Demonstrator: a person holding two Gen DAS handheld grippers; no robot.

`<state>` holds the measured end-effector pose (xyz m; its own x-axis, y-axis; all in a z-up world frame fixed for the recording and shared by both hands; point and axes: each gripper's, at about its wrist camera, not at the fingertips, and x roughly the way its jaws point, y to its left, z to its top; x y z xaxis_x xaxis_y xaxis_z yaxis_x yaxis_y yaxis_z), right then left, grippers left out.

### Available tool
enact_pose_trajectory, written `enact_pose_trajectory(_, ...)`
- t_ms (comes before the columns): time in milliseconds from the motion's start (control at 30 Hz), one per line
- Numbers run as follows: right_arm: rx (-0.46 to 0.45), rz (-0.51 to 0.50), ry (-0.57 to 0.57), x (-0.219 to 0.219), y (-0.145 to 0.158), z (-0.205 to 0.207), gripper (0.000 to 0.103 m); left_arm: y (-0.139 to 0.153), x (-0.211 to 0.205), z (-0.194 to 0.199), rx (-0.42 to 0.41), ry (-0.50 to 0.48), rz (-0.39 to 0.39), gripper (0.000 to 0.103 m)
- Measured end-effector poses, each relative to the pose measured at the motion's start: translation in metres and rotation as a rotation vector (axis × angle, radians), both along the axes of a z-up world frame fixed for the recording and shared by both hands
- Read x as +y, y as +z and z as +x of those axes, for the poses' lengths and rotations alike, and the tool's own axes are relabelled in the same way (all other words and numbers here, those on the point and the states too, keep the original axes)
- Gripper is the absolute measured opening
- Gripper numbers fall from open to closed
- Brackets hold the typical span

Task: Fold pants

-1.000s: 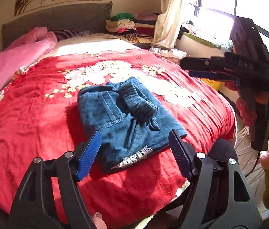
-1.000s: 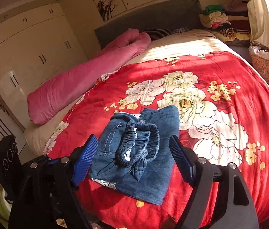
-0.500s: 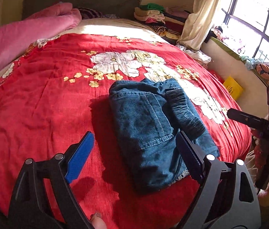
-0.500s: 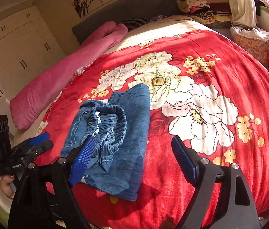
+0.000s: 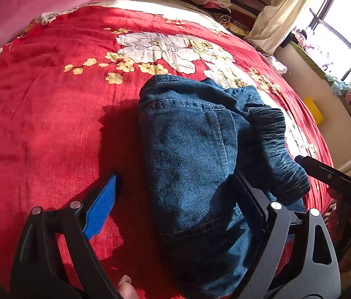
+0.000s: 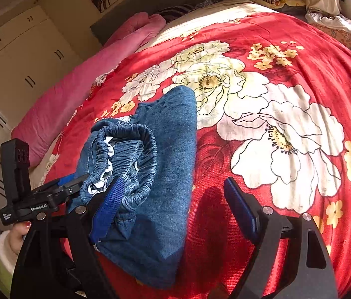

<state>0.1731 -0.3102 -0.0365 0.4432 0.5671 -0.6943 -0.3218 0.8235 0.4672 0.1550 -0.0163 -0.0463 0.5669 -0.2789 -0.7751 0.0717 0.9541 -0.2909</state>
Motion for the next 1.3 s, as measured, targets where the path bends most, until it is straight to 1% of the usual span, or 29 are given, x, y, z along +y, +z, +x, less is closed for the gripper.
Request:
enact_pose_trajectory(67,0.026,0.008,0.0,0.002,-0.007,0.006,0.08,-0.001,-0.002,0.001,-0.004,-0.004,0.008,0.082)
enact_pose_trajectory(233,0.05,0.032,0.011,0.007,-0.016,0.014,0.076,-0.003,-0.006,0.002,-0.01,-0.001,0.014,0.081)
enact_pose_trajectory(267,0.05,0.035,0.012,0.008,-0.017,0.015,0.073,-0.003,-0.007,0.002,-0.011,-0.002,0.011,0.079)
enact_pose_trajectory(300,0.051,0.036,0.016,0.009,-0.018,0.016,0.067,-0.003,-0.008,0.003,-0.013,-0.003,0.011,0.076)
enact_pose_trajectory(333,0.056,0.043,0.022,0.01,-0.019,0.017,0.065,-0.003,-0.01,0.003,-0.014,-0.007,0.015,0.074)
enact_pose_trajectory(400,0.06,0.049,0.025,0.012,-0.021,0.018,0.063,-0.002,-0.014,0.003,-0.016,-0.017,0.01,0.063)
enact_pose_trajectory(433,0.058,0.049,0.026,0.013,-0.021,0.018,0.062,-0.002,-0.016,0.003,-0.015,-0.02,0.013,0.061)
enact_pose_trajectory(467,0.056,0.055,0.029,0.013,-0.021,0.018,0.059,-0.002,-0.018,0.003,-0.017,-0.022,0.02,0.058)
enact_pose_trajectory(500,0.06,0.066,0.034,0.015,-0.022,0.019,0.052,-0.002,-0.019,0.003,-0.018,-0.023,0.02,0.054)
enact_pose_trajectory(533,0.065,0.079,0.04,0.016,-0.022,0.018,0.048,-0.002,-0.019,0.003,-0.016,-0.02,0.016,0.052)
enact_pose_trajectory(600,0.056,0.079,0.045,0.02,-0.022,0.016,0.035,-0.001,-0.021,0.003,-0.02,-0.024,0.026,0.042)
enact_pose_trajectory(633,0.052,0.083,0.047,0.021,-0.021,0.015,0.032,0.0,-0.022,0.002,-0.025,-0.026,0.03,0.041)
enact_pose_trajectory(667,0.046,0.081,0.045,0.023,-0.02,0.013,0.025,0.001,-0.023,0.001,-0.029,-0.029,0.033,0.036)
enact_pose_trajectory(700,0.034,0.073,0.04,0.024,-0.018,0.011,0.022,0.002,-0.024,0.001,-0.033,-0.039,0.028,0.028)
enact_pose_trajectory(733,0.015,0.066,0.037,0.026,-0.014,0.007,0.021,0.004,-0.024,-0.001,-0.038,-0.041,0.032,0.027)
enact_pose_trajectory(767,0.015,0.066,0.037,0.026,-0.014,0.007,0.018,0.007,-0.024,-0.002,-0.044,-0.042,0.034,0.024)
enact_pose_trajectory(800,-0.029,0.041,0.039,0.031,-0.006,0.0,0.016,0.009,-0.025,-0.004,-0.049,-0.045,0.036,0.022)
enact_pose_trajectory(867,-0.069,0.006,0.042,0.037,0.004,-0.006,0.016,0.014,-0.025,-0.006,-0.059,-0.047,0.036,0.021)
enact_pose_trajectory(900,-0.069,0.006,0.042,0.037,0.004,-0.006,0.015,0.016,-0.025,-0.007,-0.061,-0.048,0.036,0.02)
enact_pose_trajectory(933,-0.098,-0.01,0.047,0.041,0.014,-0.009,0.015,0.019,-0.024,-0.008,-0.064,-0.049,0.034,0.02)
enact_pose_trajectory(1000,-0.125,-0.022,0.053,0.045,0.025,-0.012,0.015,0.025,-0.023,-0.009,-0.073,-0.049,0.027,0.02)
enact_pose_trajectory(1067,-0.138,-0.027,0.056,0.045,0.029,-0.012,0.015,0.031,-0.021,-0.008,-0.086,-0.047,0.022,0.02)
enact_pose_trajectory(1100,-0.158,-0.027,0.064,0.047,0.038,-0.011,0.015,0.035,-0.02,-0.008,-0.095,-0.045,0.027,0.02)
enact_pose_trajectory(1300,-0.202,-0.034,0.069,0.056,0.06,0.005,0.015,0.056,-0.01,0.004,-0.133,-0.03,0.042,0.02)
